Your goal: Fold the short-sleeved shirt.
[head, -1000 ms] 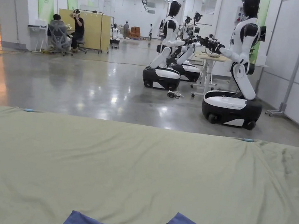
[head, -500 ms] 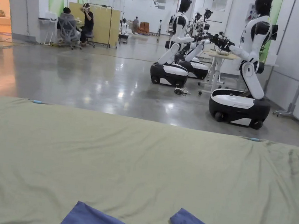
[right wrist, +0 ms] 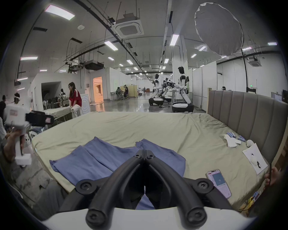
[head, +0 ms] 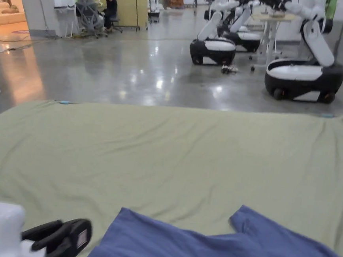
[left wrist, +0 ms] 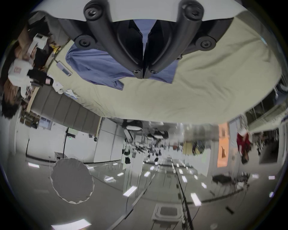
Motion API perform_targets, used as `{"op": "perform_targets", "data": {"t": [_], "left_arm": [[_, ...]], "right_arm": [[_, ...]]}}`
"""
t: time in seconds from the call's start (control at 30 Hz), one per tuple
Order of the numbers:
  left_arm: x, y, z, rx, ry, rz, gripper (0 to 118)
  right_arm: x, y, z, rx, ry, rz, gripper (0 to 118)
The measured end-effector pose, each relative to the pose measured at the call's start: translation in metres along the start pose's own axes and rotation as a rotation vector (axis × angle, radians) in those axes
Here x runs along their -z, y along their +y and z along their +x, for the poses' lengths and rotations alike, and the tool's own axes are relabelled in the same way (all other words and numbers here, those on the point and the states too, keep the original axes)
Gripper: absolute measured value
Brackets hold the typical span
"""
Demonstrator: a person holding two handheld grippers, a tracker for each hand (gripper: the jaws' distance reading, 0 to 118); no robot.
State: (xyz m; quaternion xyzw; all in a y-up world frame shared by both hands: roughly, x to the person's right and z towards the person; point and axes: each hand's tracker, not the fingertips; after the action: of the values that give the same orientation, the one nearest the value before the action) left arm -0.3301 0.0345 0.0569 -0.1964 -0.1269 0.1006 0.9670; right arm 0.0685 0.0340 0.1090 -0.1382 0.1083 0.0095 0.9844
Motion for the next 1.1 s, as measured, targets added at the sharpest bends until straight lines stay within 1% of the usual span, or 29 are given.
{"op": "perform_targets", "data": {"t": [0.03,0.07,0.1,0.13,0.17,0.27,0.33,0.43,0.5,0.6,0.63,0.67,0.7,0.73,0.87,1.0,1.07,1.1], "left_arm": [[0.020,0.004,-0.007,-0.027,-0.023,-0.039,6],[0.037,0.008,-0.014,-0.037,-0.036,-0.073,24],[0.060,0.014,-0.022,-0.063,-0.062,-0.104,45],[0.082,0.019,-0.027,-0.064,-0.048,-0.140,61],[0.101,0.025,-0.033,-0.063,-0.042,-0.167,65],[0.167,0.031,-0.055,-0.087,-0.017,-0.256,65],[0.213,0.027,-0.070,-0.074,0.080,-0.331,65],[0.265,0.013,-0.093,-0.069,0.156,-0.454,65],[0.285,0.002,-0.104,-0.082,0.195,-0.499,65],[0.297,-0.001,-0.110,-0.102,0.200,-0.485,63],[0.300,-0.002,-0.112,-0.119,0.208,-0.494,61],[0.304,-0.002,-0.112,-0.129,0.209,-0.512,46],[0.307,-0.004,-0.108,-0.113,0.231,-0.514,23],[0.309,-0.006,-0.105,-0.085,0.254,-0.528,11],[0.317,-0.021,-0.094,-0.010,0.280,-0.568,10],[0.323,-0.024,-0.099,0.003,0.277,-0.588,8],[0.324,-0.025,-0.100,-0.015,0.275,-0.603,7],[0.324,-0.026,-0.100,-0.019,0.277,-0.603,7]], "right_arm": [[0.000,-0.003,0.002,-0.004,-0.006,-0.002,0],[0.000,-0.006,0.004,-0.006,-0.009,-0.004,0],[0.001,-0.009,0.007,-0.006,-0.012,-0.013,0],[0.002,-0.013,0.010,-0.004,-0.014,-0.026,0],[0.004,-0.016,0.013,-0.003,-0.019,-0.039,0],[0.010,-0.025,0.023,-0.009,-0.032,-0.083,0],[0.015,-0.031,0.030,-0.018,-0.053,-0.101,0],[0.021,-0.037,0.041,-0.020,-0.076,-0.123,0],[0.023,-0.041,0.048,-0.017,-0.085,-0.135,0],[0.028,-0.047,0.058,-0.012,-0.100,-0.162,0],[0.030,-0.049,0.062,-0.009,-0.105,-0.172,0],[0.032,-0.051,0.064,-0.005,-0.107,-0.181,0],[0.034,-0.053,0.067,0.000,-0.109,-0.190,0],[0.035,-0.055,0.068,0.002,-0.112,-0.193,0],[0.038,-0.058,0.072,0.010,-0.111,-0.207,0],[0.044,-0.055,0.078,0.022,-0.106,-0.214,0],[0.052,-0.047,0.085,0.048,-0.092,-0.202,0],[0.058,-0.040,0.091,0.079,-0.071,-0.189,0]]}}
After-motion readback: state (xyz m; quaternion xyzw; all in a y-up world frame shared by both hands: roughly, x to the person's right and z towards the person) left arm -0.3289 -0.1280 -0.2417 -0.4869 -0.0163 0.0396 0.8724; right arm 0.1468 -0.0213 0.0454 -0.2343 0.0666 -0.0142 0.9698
